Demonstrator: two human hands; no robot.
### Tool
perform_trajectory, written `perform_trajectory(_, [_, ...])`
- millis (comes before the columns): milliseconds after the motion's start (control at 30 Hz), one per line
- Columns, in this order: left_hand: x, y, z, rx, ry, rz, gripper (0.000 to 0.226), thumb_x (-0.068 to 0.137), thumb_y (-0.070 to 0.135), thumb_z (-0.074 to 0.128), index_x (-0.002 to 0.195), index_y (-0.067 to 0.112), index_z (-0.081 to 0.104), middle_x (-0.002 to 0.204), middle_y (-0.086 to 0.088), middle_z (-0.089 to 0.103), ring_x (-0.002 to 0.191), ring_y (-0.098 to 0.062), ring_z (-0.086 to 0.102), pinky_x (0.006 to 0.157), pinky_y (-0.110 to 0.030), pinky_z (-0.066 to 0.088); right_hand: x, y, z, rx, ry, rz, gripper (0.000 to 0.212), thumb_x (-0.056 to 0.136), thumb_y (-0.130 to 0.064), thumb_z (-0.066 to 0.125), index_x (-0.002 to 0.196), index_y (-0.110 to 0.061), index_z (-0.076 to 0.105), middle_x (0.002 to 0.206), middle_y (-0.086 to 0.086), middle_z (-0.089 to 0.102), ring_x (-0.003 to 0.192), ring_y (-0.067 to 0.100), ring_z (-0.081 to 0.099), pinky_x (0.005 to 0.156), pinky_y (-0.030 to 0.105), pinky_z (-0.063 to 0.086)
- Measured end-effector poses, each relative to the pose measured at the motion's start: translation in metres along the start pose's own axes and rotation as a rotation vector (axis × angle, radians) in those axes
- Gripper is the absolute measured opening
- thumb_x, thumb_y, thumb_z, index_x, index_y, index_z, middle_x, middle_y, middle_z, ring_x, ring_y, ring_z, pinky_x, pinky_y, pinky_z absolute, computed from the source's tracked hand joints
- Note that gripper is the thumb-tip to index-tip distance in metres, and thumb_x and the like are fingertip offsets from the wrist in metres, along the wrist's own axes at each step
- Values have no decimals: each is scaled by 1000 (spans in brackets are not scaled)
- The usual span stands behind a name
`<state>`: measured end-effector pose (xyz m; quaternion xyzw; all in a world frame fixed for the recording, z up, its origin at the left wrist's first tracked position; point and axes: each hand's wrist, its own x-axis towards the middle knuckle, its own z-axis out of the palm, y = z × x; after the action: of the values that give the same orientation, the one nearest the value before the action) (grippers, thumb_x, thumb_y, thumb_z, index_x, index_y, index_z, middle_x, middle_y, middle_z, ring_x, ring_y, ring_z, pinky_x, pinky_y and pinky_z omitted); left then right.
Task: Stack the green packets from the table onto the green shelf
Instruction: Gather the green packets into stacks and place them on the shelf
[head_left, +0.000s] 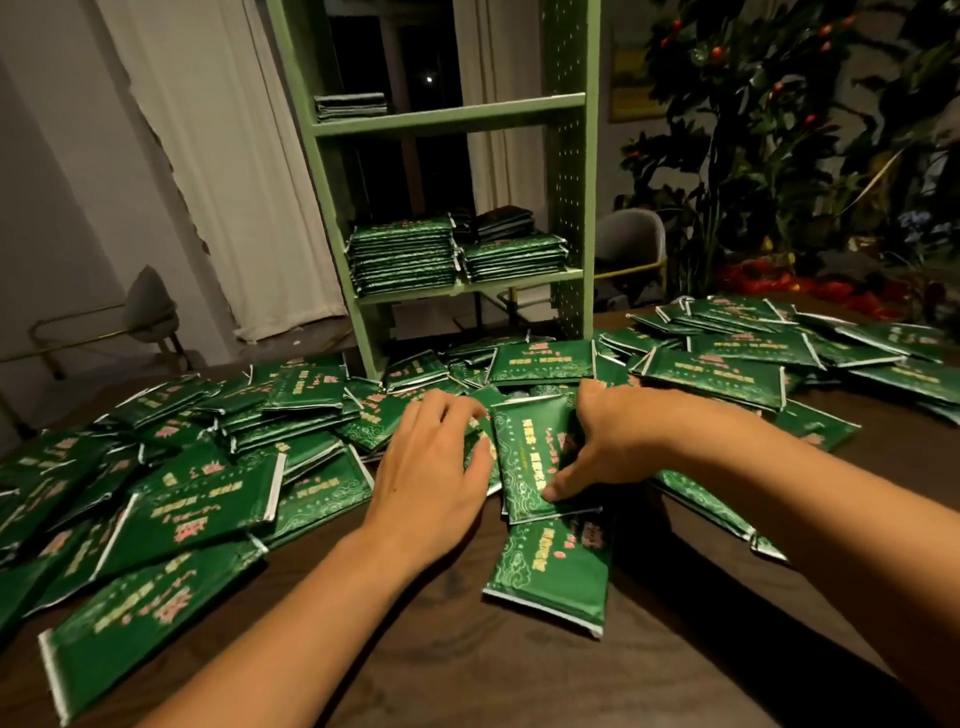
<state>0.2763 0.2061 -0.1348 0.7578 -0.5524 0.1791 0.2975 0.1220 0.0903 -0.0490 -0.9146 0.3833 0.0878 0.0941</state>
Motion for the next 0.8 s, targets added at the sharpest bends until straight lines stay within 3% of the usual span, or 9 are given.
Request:
perform_trajectory(67, [-1, 5, 0, -6, -6, 23, 22, 100, 31, 51, 121, 23, 54, 113, 11, 45, 106, -8, 39, 87, -21, 28, -2, 0, 2, 71, -40, -9, 96, 71, -61, 81, 137, -8, 34, 135, 9, 56, 115, 28, 56, 95, 36, 48])
perform_trajectory(267, [-5, 0, -2, -11, -91, -25, 27, 100, 34, 51, 125, 24, 50, 119, 11, 45, 112, -10, 41, 96, -27, 36, -5, -1, 9, 116, -70, -45, 90, 77, -50, 81, 137, -9, 27, 128, 9, 59, 109, 28, 59, 88, 37, 50])
perform_trajectory(367, [-6, 0, -1, -26, -140, -71, 30, 100, 30, 51, 129, 23, 46, 122, 10, 44, 116, -11, 39, 101, -28, 35, -5, -1, 9, 132, -101, -56, 82, 77, -47, 82, 132, -11, 33, 123, 7, 60, 106, 27, 61, 93, 39, 54])
perform_trajectory(500, [-6, -3, -3, -59, -147, -83, 28, 101, 21, 46, 128, 19, 48, 121, 8, 47, 114, -10, 41, 101, -29, 37, -11, 3, 10, 248, -170, -75, 43, 81, -37, 80, 107, -12, 58, 107, 4, 66, 99, 23, 65, 87, 32, 54])
perform_trajectory(567, [-5, -5, -3, -106, -141, -91, 24, 103, 19, 42, 124, 17, 52, 119, 6, 51, 113, -12, 44, 101, -29, 37, -16, 6, 10, 253, -172, -106, 29, 84, -37, 77, 92, -17, 59, 96, 0, 66, 90, 19, 63, 75, 26, 52])
perform_trajectory(667, [-3, -4, -5, -268, -101, -130, 20, 107, 31, 40, 107, 22, 57, 105, 8, 57, 102, -10, 51, 89, -28, 39, -20, 10, 10, 294, -176, -175, 23, 90, -34, 72, 88, -17, 57, 89, -1, 64, 82, 14, 62, 70, 23, 51])
perform_trajectory(733, [0, -2, -11, -474, -71, -172, 24, 103, 49, 44, 93, 30, 56, 91, 14, 59, 88, -4, 54, 79, -23, 40, -20, 11, 9, 390, -191, -216, 19, 94, -30, 68, 98, -15, 56, 96, 1, 65, 87, 16, 64, 74, 25, 55])
perform_trajectory(800, [3, 5, -19, -763, -55, -247, 35, 90, 67, 53, 87, 33, 56, 81, 18, 60, 77, -7, 55, 75, -24, 44, -16, 9, 5, 516, -204, -271, 21, 95, -23, 67, 111, -14, 55, 105, 4, 67, 95, 18, 67, 73, 26, 58])
